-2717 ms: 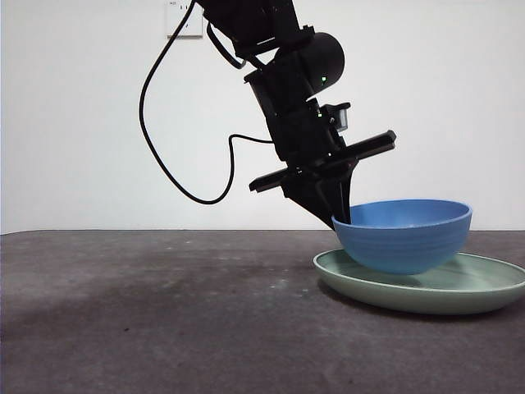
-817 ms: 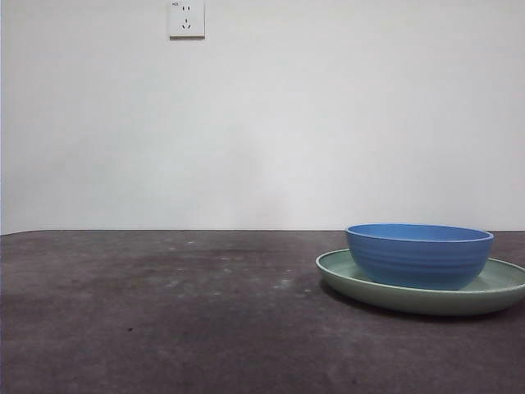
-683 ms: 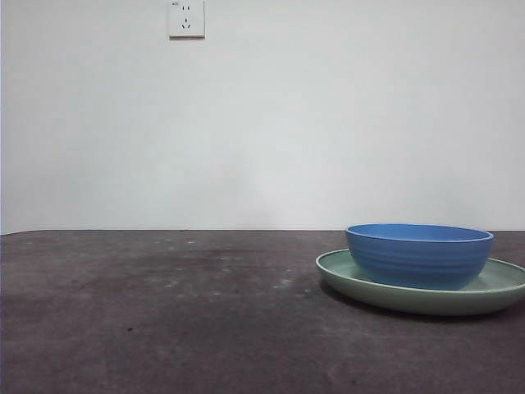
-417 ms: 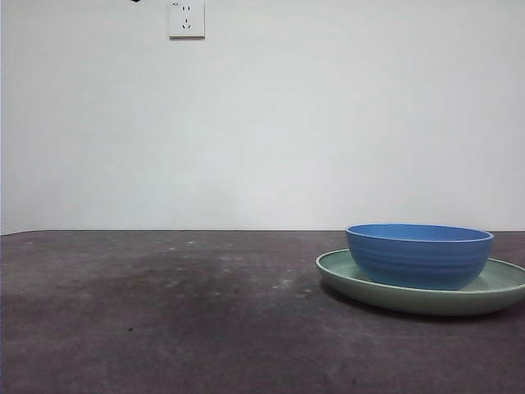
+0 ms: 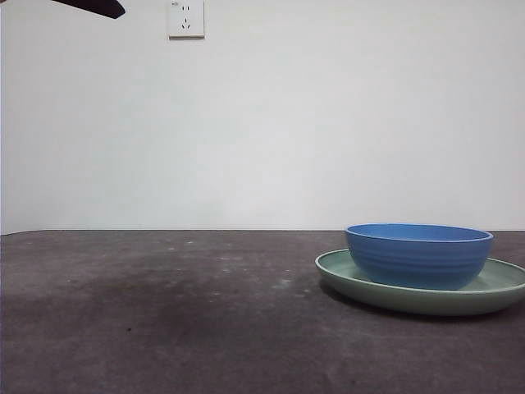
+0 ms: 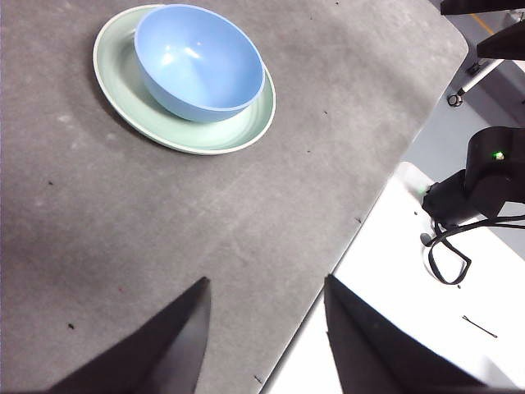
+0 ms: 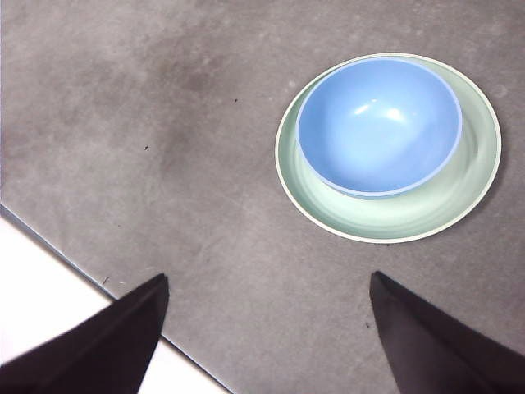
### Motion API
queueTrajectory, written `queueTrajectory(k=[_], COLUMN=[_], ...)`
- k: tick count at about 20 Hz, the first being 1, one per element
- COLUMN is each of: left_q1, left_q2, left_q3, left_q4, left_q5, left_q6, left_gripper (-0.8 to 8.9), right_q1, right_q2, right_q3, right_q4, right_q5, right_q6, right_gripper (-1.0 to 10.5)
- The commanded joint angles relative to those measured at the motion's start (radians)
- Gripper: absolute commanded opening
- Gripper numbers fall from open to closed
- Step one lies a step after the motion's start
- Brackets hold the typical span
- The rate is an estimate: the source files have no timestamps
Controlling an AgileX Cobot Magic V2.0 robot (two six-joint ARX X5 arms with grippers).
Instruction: Pick up the blue bowl, put it on the green plate, put it on desk
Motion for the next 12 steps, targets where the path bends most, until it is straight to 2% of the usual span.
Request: queueTrajectory(k=[1, 8, 12], left_q1=[-0.006, -0.006, -0.006], left_q2=[0.007, 0.007, 0.007], left_q3=[0.008, 0.008, 0.008], left_q4=[0.009, 0.009, 0.008], left_q5=[0.006, 0.006, 0.006], left_q6=[0.013, 0.013, 0.013], left_gripper=[2.25, 2.25, 2.24], right_q1=[0.002, 0.001, -0.003], right_q2=[0.006, 0.006, 0.006], right_q3=[0.016, 0.016, 0.015], right_q4=[-0.003, -0.003, 0.005], right_q5=[0.003, 0.023, 0.243], right_q6=[0.011, 0.04, 0.134], right_gripper=[3.9, 3.9, 3.9])
